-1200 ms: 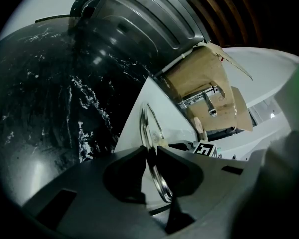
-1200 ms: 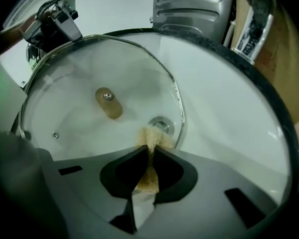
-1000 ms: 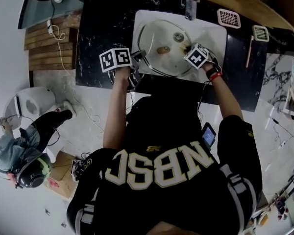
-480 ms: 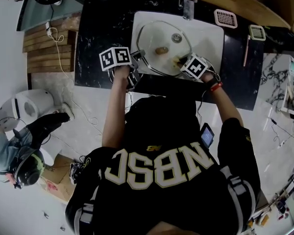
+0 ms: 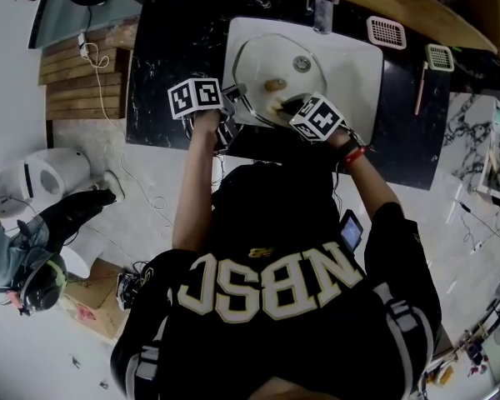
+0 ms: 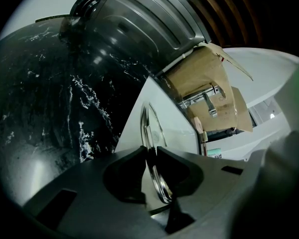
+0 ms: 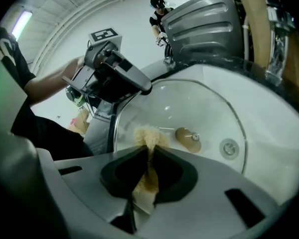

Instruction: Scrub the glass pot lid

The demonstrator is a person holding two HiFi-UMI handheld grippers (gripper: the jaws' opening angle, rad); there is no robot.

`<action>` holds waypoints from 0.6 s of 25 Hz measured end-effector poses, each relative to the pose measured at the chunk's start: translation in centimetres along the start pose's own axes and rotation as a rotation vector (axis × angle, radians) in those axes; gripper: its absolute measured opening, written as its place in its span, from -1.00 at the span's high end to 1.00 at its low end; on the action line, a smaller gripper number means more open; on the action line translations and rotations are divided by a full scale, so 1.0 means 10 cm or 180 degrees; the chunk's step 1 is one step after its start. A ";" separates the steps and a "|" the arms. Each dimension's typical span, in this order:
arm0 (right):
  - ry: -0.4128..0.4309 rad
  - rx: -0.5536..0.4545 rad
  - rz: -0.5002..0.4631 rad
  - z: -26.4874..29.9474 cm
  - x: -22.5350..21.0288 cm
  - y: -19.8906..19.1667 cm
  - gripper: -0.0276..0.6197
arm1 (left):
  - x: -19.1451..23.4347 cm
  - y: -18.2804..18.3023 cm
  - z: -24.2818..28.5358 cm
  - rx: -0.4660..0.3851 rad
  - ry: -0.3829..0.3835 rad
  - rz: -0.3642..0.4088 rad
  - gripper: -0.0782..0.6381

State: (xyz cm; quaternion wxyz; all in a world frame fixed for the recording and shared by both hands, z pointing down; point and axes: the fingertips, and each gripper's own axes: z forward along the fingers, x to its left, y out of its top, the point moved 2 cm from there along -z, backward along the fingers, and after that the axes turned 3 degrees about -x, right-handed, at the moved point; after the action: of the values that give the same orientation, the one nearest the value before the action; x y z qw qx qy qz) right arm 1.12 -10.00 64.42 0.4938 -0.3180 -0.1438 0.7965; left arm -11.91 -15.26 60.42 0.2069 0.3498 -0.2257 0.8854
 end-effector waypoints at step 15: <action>-0.0745 -0.0590 -0.0369 0.39 -0.34 0.88 0.76 | 0.00 -0.01 0.00 0.0023 0.0079 -0.0014 0.55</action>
State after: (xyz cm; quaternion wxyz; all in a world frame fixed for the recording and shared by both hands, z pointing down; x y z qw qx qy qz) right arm -6.44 -16.84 63.81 0.4873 -0.2584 -0.2914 0.7816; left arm -11.87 -15.23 60.48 0.2105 0.3400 -0.2191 0.8900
